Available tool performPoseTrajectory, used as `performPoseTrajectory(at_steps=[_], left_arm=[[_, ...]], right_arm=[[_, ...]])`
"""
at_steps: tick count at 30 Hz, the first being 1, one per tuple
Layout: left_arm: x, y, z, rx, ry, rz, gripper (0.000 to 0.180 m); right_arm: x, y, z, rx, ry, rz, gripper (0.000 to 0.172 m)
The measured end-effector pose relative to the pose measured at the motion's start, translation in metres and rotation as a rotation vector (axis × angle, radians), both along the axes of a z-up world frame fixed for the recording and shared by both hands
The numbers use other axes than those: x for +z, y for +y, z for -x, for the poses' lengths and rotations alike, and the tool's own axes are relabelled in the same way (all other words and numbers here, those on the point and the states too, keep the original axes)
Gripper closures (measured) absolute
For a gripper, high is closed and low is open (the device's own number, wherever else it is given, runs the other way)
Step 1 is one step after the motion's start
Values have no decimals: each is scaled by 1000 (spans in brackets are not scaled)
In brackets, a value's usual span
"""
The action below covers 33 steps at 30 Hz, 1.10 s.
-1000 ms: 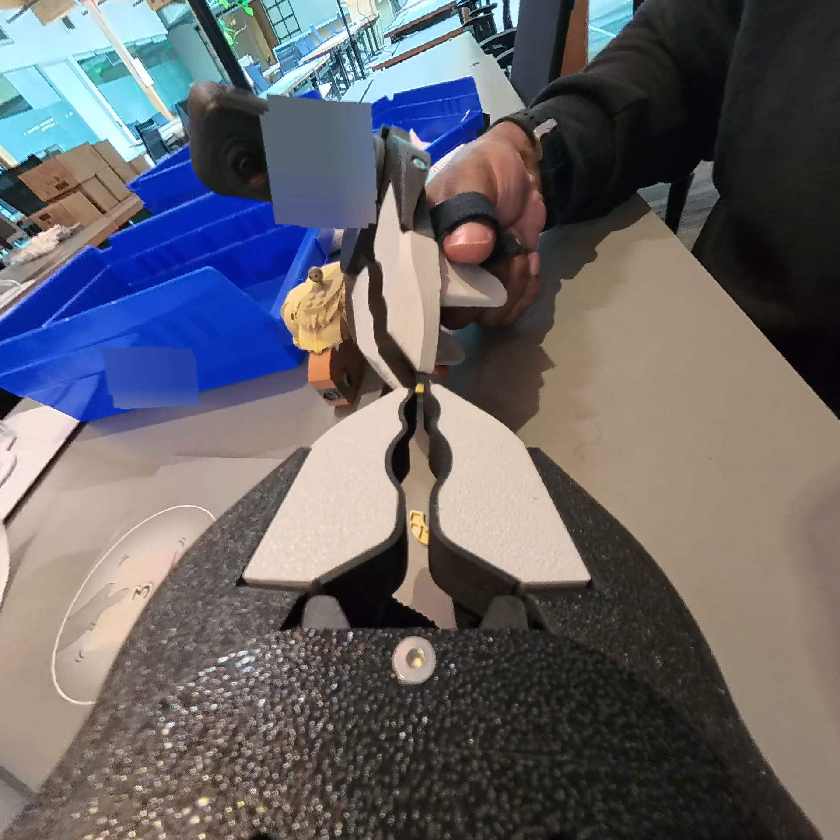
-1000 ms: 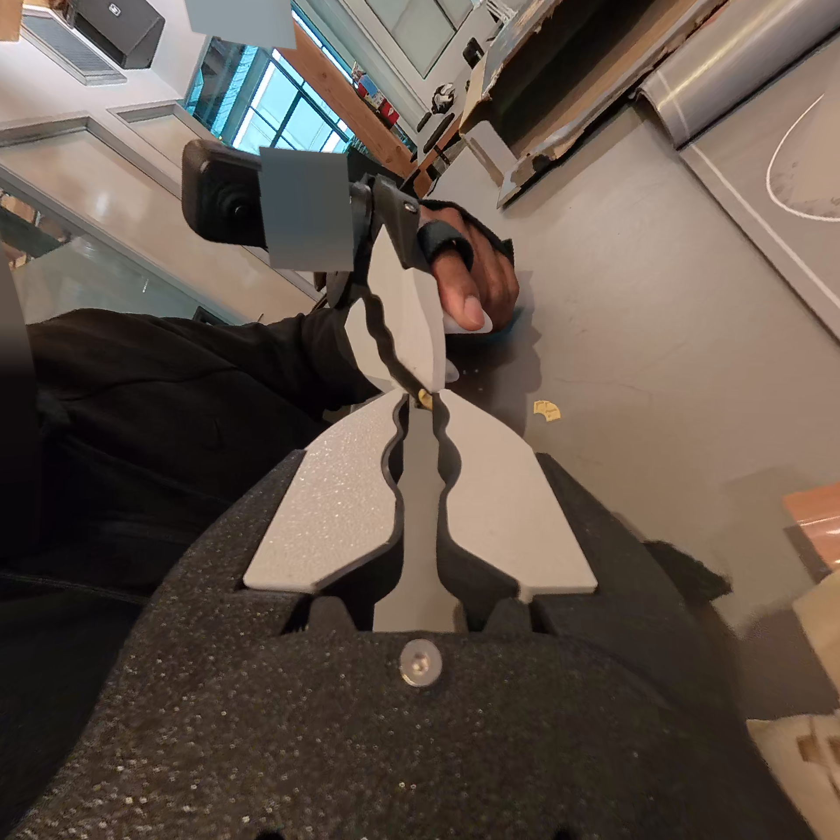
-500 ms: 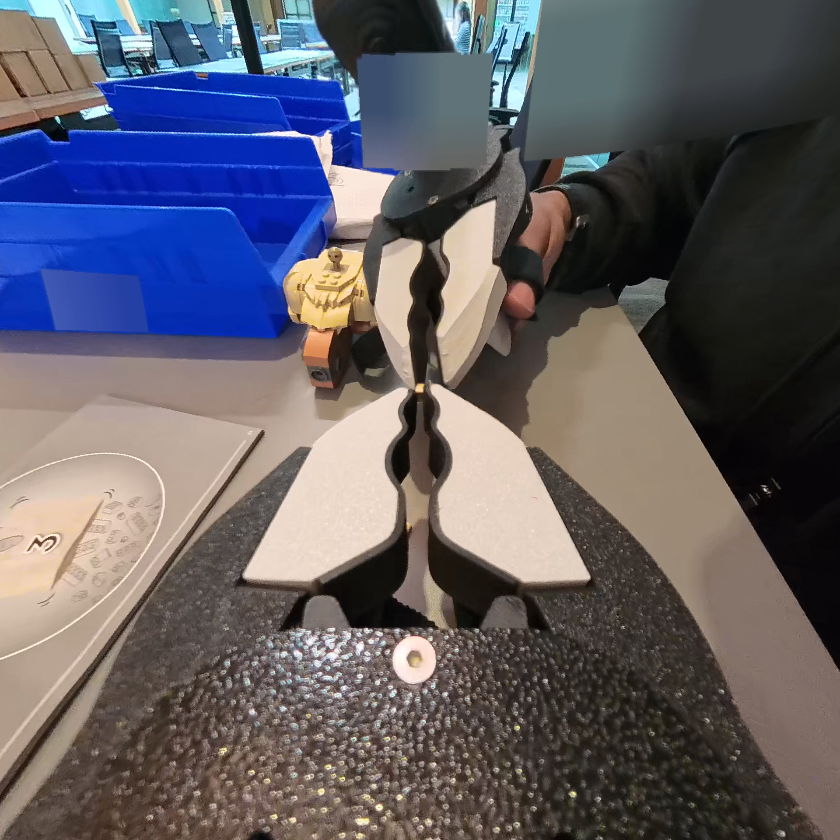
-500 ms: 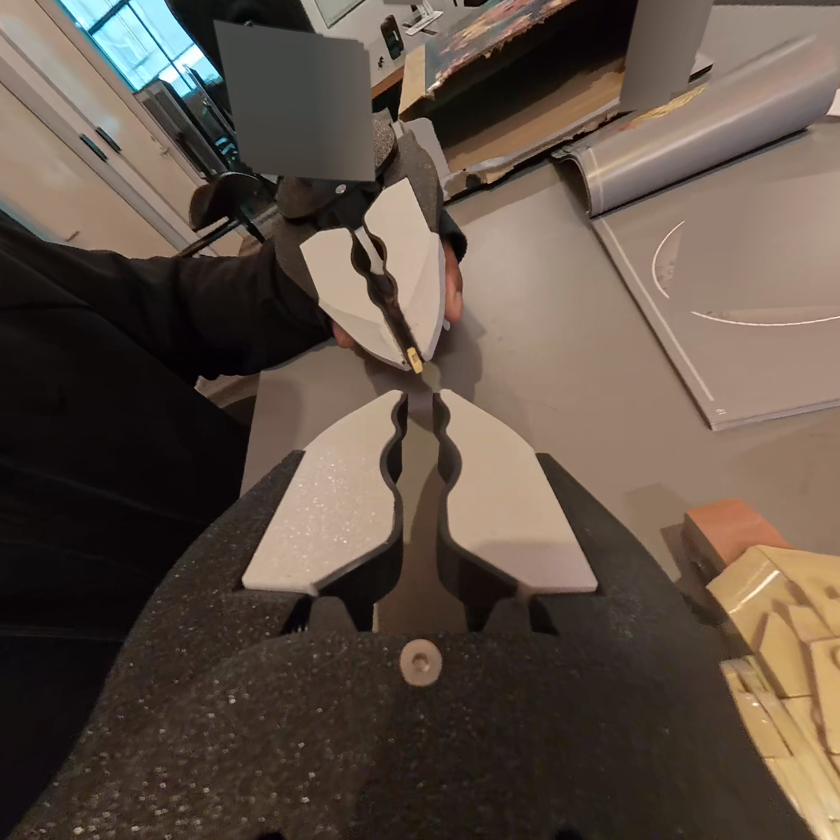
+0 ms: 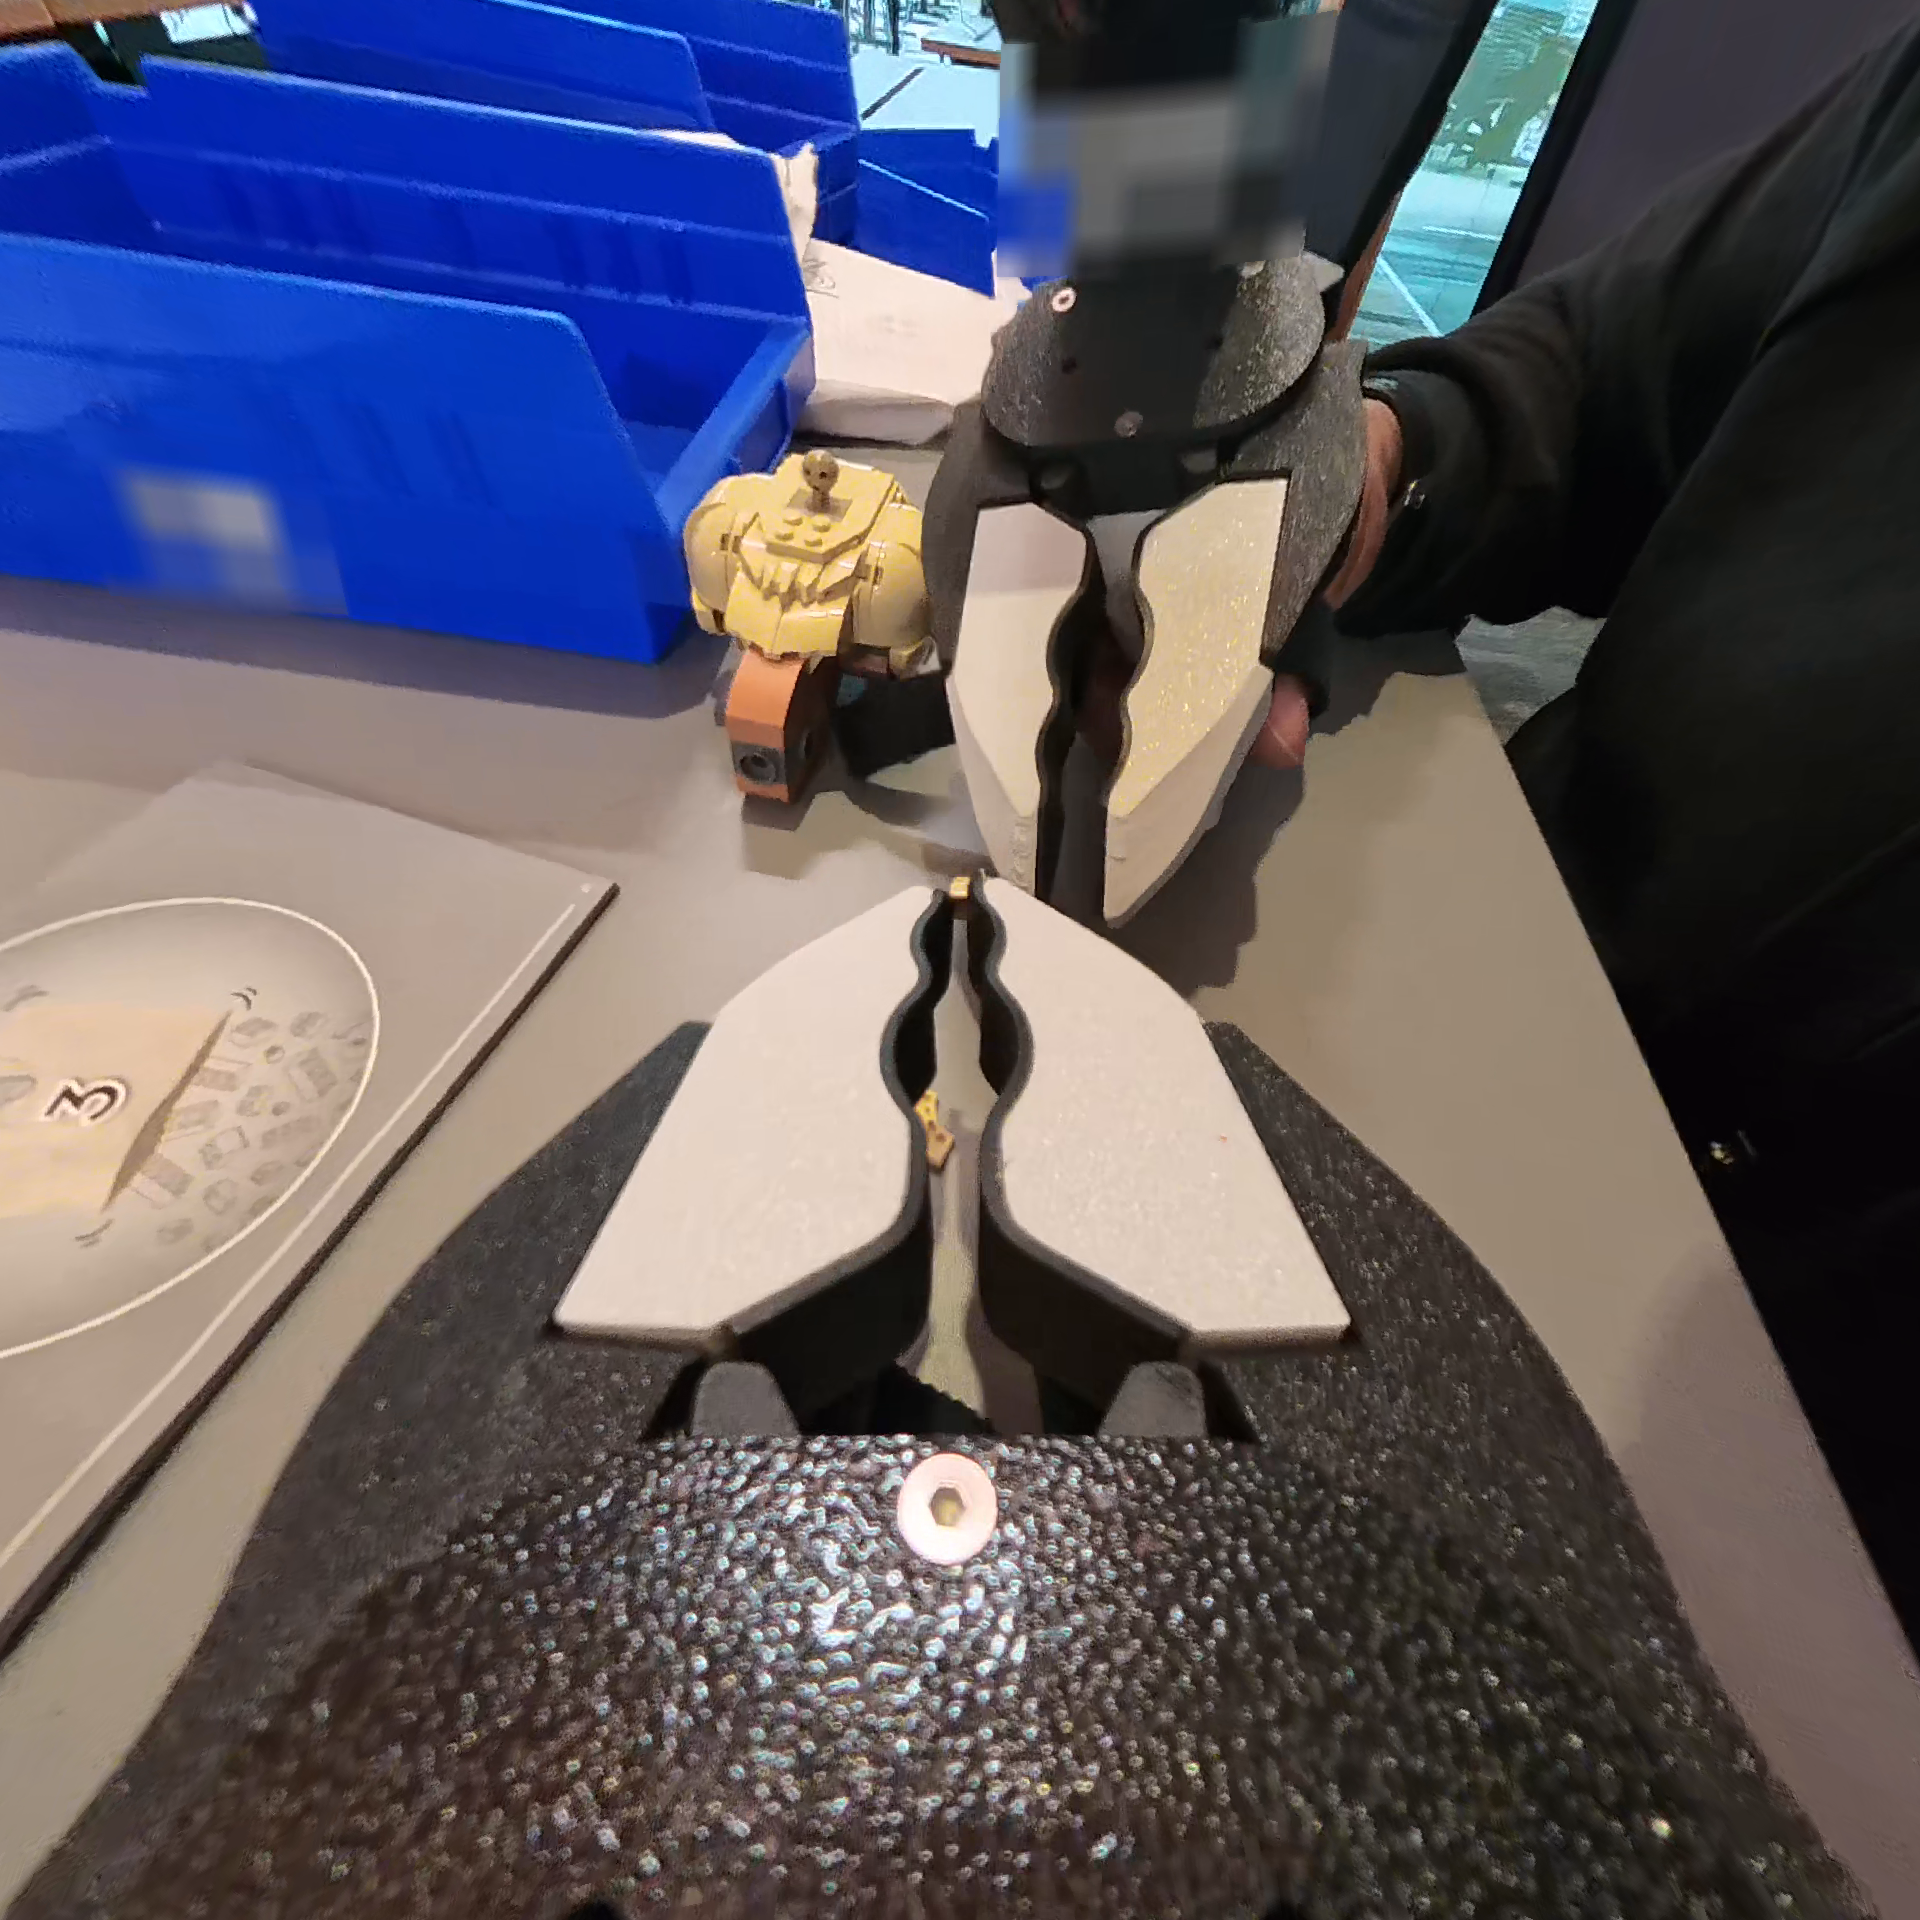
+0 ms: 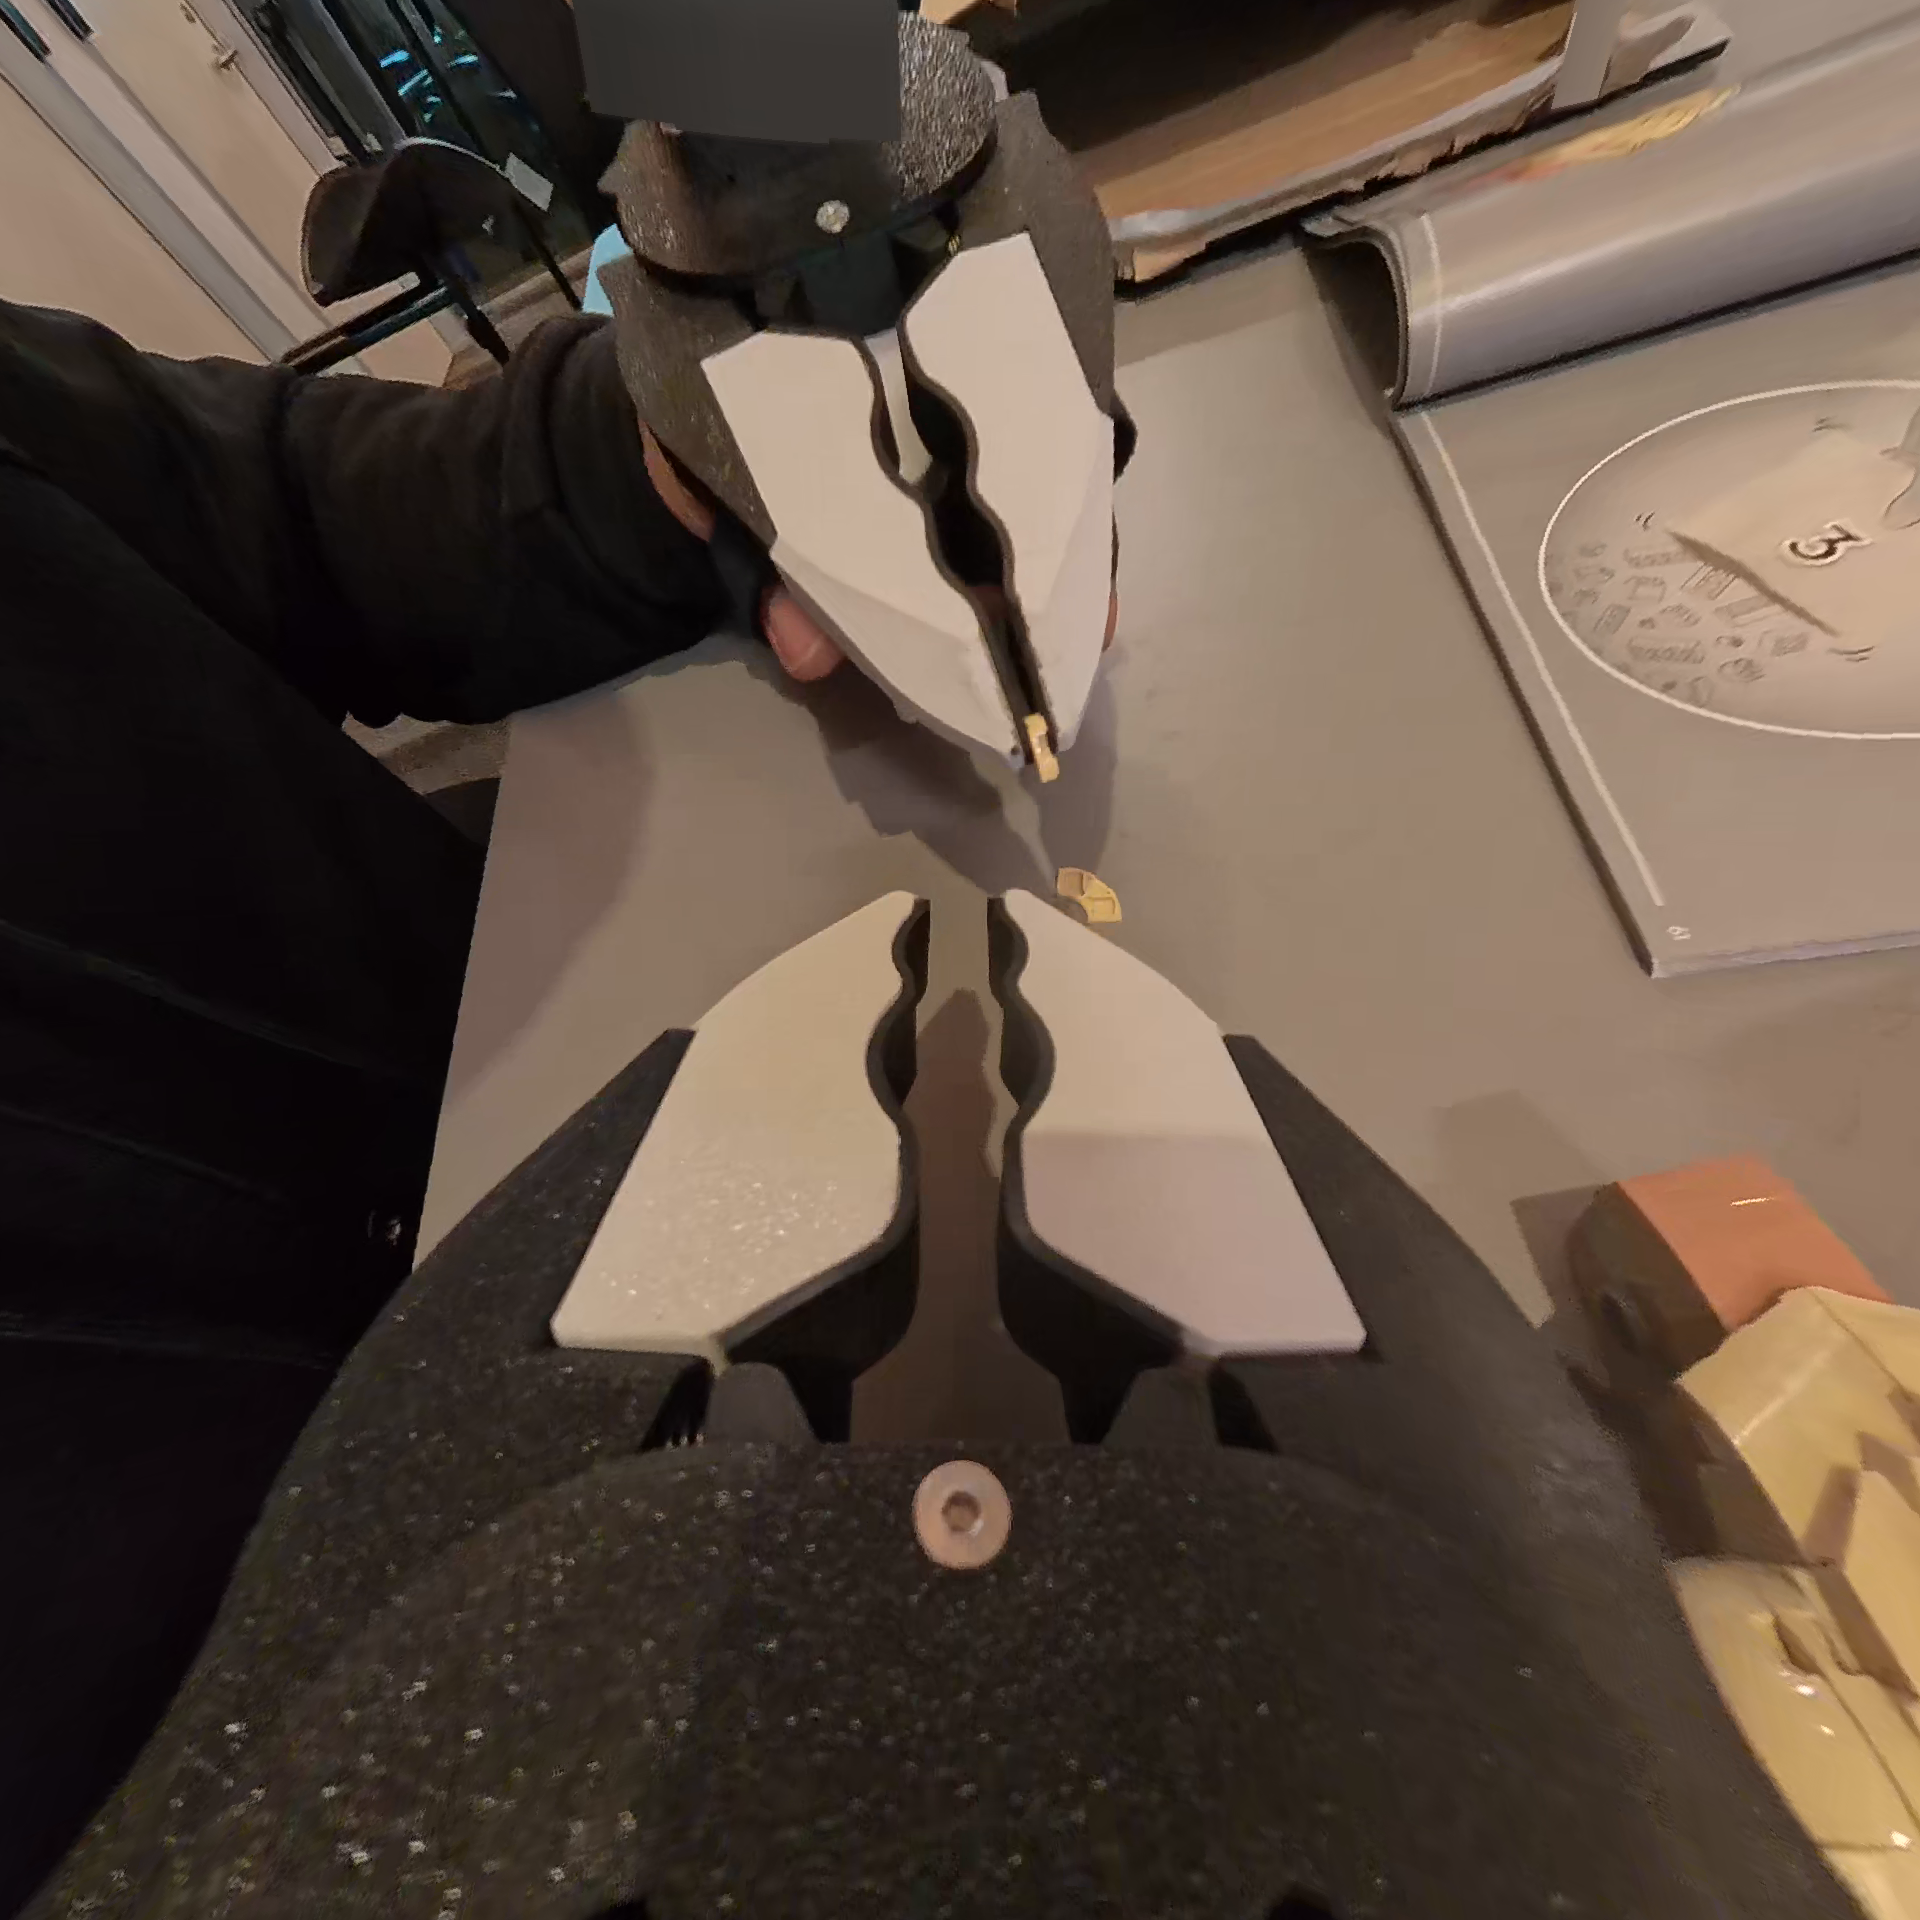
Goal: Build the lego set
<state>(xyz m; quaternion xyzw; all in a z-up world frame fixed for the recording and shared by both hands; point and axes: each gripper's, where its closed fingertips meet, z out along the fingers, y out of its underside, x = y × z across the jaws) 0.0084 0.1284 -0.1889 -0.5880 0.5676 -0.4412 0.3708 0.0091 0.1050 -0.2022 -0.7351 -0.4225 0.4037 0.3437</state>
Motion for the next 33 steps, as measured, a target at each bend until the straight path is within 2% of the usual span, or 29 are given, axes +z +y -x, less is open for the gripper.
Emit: performPoseTrajectory(at_steps=[16,20,22,26,29,31,33], left_arm=[[3,2,4,-14,-23,84,178],[2,2,4,-11,-17,77,178],[1,3,4,-5,-6,65,178],[-1,4,4,6,5,46,178],[-2,3,3,6,17,34,178],[-3,3,3,7,21,29,178],[-4,3,2,7,26,25,178]], right_arm=[[-1,-2,3,47,19,36,160],[1,-2,0,63,-45,-86,150],[15,0,-8,57,-74,-217,142],[62,3,-47,-40,-69,-493,140],[90,2,-92,-175,-8,-578,141],[92,8,-122,-281,9,-552,141],[71,18,-147,-334,-45,-464,136]])
